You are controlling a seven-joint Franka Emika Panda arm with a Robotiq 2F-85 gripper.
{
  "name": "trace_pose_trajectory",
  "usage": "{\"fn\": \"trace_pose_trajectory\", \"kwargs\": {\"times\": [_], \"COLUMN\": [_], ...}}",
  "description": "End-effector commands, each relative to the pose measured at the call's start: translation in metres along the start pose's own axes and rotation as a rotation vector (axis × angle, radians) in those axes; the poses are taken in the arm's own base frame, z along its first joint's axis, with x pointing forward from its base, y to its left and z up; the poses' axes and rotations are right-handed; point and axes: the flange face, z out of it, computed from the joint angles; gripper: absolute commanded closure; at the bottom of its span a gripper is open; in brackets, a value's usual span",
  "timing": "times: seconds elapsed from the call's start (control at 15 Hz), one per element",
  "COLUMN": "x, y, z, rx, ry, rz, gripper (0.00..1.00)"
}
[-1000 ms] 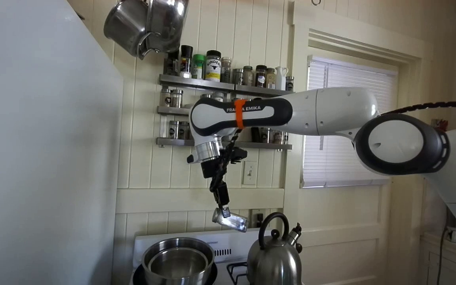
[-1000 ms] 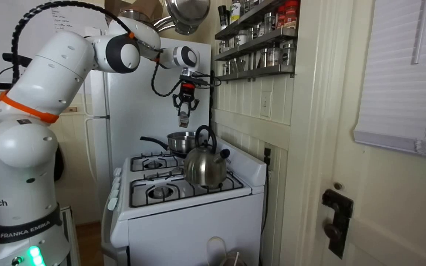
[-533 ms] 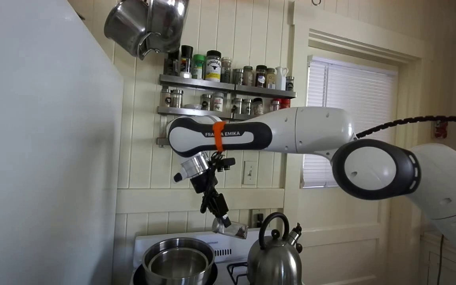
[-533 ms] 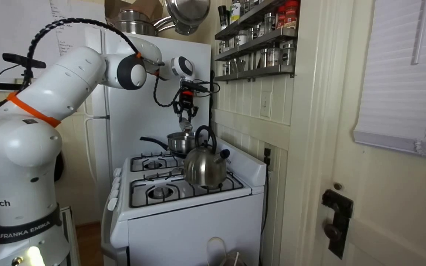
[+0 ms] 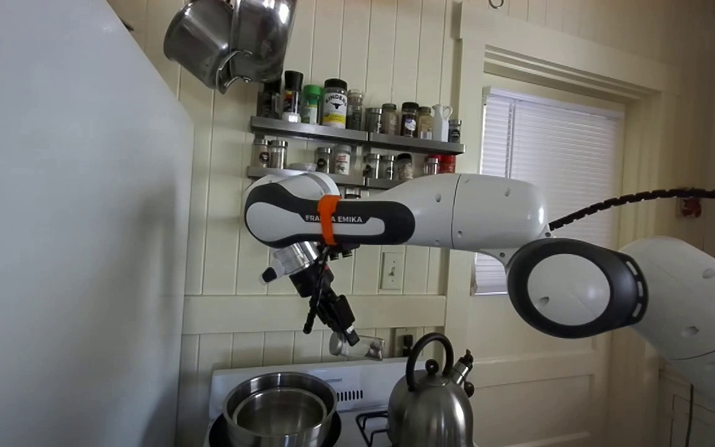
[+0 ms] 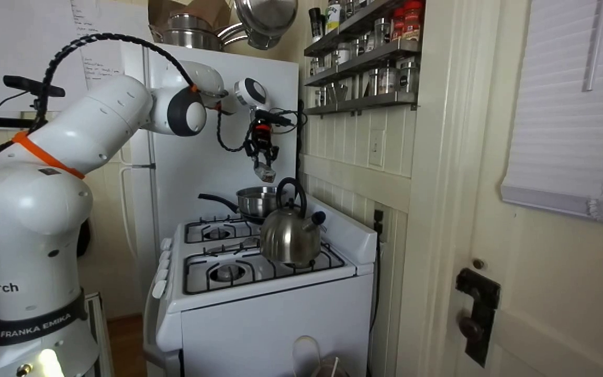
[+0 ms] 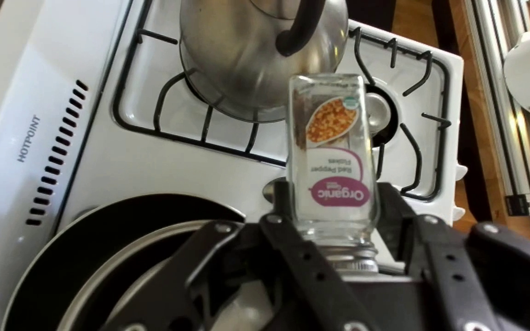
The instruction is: Pour some spice into the silver bowl
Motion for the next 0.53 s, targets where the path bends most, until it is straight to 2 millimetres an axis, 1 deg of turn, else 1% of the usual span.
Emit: {"fn": "trace_pose_trajectory", "kwargs": {"times": [0.0, 0.27, 0.47], "x": [-0.034, -0.067, -0.085], "y": [0.009, 0.009, 0.003], "z": [-0.024, -0.054, -0.078], "rx": [-0.06, -0.117, -0.149], "ry": [0.14, 0.298, 0.432], "rz": [0.115, 0.234, 0.32], "gripper": [0.77, 0.77, 0.77]}}
